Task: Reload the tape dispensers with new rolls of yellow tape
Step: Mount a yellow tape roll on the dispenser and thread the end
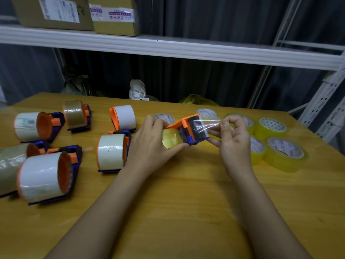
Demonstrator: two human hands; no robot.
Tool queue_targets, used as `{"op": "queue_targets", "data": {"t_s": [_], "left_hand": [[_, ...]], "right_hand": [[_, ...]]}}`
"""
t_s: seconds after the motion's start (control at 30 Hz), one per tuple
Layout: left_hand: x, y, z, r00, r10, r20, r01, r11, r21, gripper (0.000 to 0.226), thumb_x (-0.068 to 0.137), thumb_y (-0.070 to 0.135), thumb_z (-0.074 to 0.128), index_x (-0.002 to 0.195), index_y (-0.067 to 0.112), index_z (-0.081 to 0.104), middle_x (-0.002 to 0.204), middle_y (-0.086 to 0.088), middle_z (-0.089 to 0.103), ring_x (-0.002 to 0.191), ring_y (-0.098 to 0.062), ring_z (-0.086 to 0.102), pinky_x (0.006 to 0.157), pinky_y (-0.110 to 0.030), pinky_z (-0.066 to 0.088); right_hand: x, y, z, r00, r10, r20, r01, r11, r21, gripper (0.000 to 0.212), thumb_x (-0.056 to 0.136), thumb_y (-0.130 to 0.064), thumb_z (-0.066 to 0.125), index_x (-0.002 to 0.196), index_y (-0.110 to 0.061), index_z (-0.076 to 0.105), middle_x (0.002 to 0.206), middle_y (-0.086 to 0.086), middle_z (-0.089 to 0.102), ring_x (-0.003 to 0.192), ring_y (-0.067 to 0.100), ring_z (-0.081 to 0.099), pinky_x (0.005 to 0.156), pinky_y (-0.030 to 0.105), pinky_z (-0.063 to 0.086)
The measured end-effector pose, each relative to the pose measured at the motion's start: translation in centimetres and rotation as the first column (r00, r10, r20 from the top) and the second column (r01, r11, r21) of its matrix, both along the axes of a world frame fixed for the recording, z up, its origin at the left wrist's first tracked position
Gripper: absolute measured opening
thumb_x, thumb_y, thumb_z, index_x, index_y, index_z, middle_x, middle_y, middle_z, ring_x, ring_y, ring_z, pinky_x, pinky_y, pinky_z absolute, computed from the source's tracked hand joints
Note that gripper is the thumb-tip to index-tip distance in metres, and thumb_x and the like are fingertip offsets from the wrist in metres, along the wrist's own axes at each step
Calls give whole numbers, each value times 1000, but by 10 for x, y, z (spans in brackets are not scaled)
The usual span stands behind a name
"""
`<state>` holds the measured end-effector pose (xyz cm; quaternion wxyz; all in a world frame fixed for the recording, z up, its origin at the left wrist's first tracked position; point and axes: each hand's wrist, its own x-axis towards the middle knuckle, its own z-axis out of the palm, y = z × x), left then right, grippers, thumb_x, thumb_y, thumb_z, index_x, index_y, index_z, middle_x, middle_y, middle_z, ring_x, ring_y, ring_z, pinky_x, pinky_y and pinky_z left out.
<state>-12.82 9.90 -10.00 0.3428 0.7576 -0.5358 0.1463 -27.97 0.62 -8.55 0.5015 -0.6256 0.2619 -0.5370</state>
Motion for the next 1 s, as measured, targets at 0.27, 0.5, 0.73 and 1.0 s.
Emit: {"op": "queue_targets", "data": {"t_s": [0.27,0.5,0.73,1.0], "left_hand": [[-3,5,6,992,-32,-120,32,999,5,79,58,74,61,113,18,57,100,11,36,87,-6,43,70,-27,38],[1,4,0,995,-86,-58,85,996,-5,81,59,73,61,116,16,56,108,7,43,95,-11,49,72,-25,38],[2,5,-1,985,-158,-64,158,987,-2,74,72,61,62,129,16,52,115,2,43,101,-9,43,80,-27,41],[5,4,-4,974,-196,-110,197,980,1,80,72,68,49,136,20,46,110,15,30,101,-4,37,83,-24,37]], "right_hand": [[-2,1,5,999,-4,53,4,1000,7,16,102,-12,43,90,-17,52,83,4,69,74,6,69,60,20,54],[-2,-2,3,999,-32,-23,32,999,31,19,103,-10,39,88,-19,48,79,0,63,67,-2,66,60,15,53],[-5,-5,7,999,48,1,-48,990,131,19,104,-10,35,90,-11,48,77,4,73,74,12,72,63,19,56],[-10,-3,8,993,105,60,-114,979,170,16,103,-10,39,93,-9,50,74,-2,75,73,11,72,62,18,55]]}}
